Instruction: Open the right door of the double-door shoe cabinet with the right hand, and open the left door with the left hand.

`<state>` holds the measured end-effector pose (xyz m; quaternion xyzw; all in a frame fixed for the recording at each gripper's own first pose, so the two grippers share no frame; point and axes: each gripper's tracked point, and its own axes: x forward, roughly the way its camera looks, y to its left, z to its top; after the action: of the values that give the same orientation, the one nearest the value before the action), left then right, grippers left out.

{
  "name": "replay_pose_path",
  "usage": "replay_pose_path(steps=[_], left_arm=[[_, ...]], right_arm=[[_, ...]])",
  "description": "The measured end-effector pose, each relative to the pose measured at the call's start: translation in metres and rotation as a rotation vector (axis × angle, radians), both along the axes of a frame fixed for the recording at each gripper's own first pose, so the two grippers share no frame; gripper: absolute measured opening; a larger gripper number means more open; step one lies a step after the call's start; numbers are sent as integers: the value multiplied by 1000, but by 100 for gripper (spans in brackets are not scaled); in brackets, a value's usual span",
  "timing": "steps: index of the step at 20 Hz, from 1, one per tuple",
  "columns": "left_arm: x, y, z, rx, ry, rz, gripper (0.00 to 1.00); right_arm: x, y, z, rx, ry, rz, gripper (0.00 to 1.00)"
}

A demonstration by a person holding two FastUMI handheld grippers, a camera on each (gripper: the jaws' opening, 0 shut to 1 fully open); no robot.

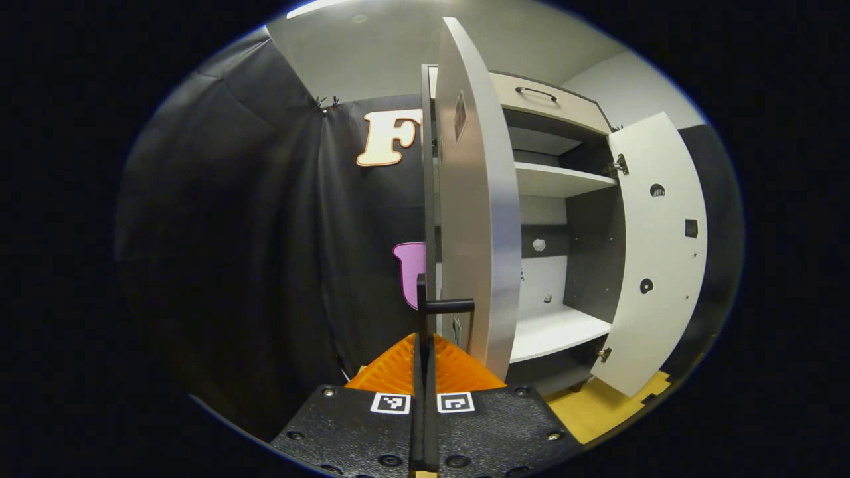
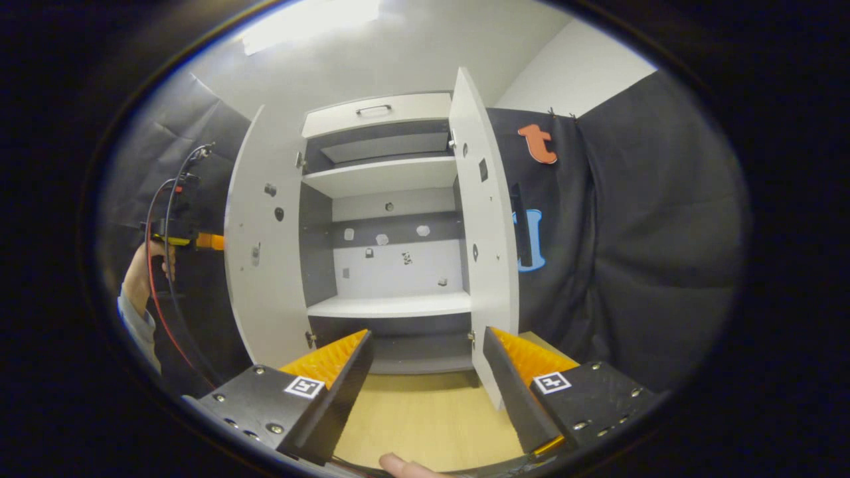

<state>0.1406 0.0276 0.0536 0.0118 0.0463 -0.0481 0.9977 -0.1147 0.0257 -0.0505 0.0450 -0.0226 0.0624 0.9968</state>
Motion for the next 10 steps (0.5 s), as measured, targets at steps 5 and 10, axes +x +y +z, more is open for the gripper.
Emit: replay_pose_path(steps=[5, 10], left_arm=[[0, 2, 1, 0, -9, -4, 1], [-2, 5, 0, 21, -8, 0, 1]], right_arm=[[8, 11, -5, -6, 21, 25, 99], [8, 9, -10, -25, 22, 4, 95]])
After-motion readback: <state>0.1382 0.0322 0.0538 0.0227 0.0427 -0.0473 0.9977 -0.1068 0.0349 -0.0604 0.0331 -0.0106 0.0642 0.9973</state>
